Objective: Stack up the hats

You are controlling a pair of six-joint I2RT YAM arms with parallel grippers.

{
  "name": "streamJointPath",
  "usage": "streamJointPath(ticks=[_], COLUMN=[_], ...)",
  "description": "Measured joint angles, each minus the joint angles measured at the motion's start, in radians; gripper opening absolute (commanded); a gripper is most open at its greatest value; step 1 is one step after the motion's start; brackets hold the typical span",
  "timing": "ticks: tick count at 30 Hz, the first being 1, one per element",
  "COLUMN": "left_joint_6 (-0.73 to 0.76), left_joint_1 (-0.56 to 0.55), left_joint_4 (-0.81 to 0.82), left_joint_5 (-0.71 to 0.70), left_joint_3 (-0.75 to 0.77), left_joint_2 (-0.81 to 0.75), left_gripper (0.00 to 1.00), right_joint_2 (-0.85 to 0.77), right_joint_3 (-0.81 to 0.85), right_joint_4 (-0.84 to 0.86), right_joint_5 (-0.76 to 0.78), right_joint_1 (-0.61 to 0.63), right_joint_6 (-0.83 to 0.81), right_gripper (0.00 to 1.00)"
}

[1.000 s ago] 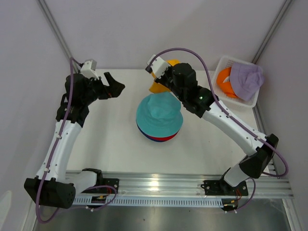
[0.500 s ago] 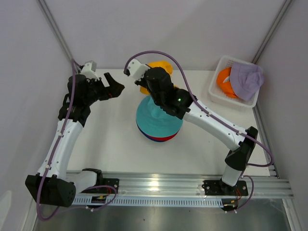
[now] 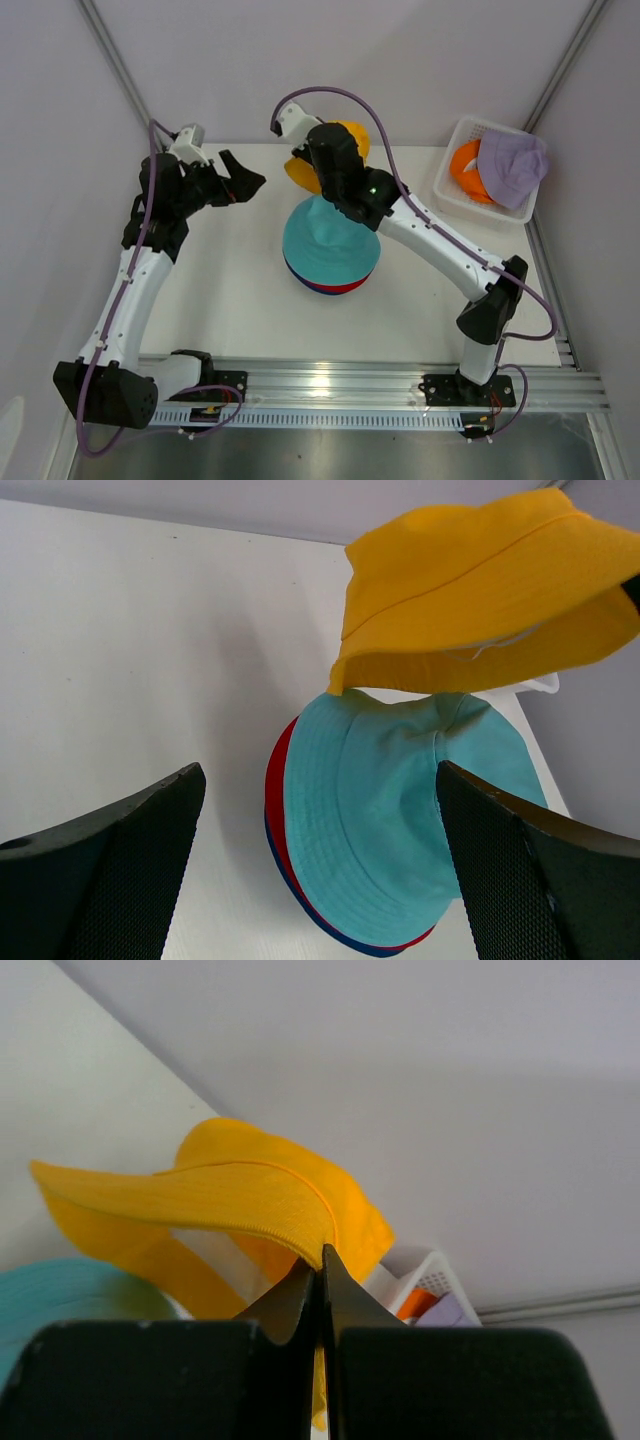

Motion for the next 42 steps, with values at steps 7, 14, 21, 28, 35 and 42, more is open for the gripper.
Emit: streamJointPath(ticks=[7,14,21,28,35,42], left_joint_6=[-0.005,-0.030,-0.052,-0.061,-0.080,-0.089], left_joint_1=[0.000,0.000,0.002,0.002,0.002,0.002], left_joint_4=[0.002,0.008,0.028,0.054,0.064,0.088], left_joint_5=[0.002,-0.015,-0.019,-0.015,-0.014,-0.004], left_joint_3=[0.000,-0.040,-0.064,-0.089,-0.126,-0.134], left_joint_2=[0.024,0.029,0.032,0.031,0.034,0.060], left_gripper=[0.99,0.99,1.00,1.00,0.99,1.00], right_joint_2=[-0.058,-0.176,-0.412,-0.538,-0.515,-0.498], right_joint_3=[-0.134,-0.301,-0.499,-0.609,-0.694,-0.705], right_joint_4=[-0.048,-0.101,-0.116,-0.102,-0.086,-0.169], right_joint_5=[0.021,0.006,-0.091,-0.268,-0.361,-0.497], right_joint_1=[0.145,0.188,0.208,0.237,0.277,0.294], right_joint_6=[0.078,0.193,0.226,0.263,0.285,0.336], right_gripper=[0.00,0.00,0.00,0.03,0.17,0.88])
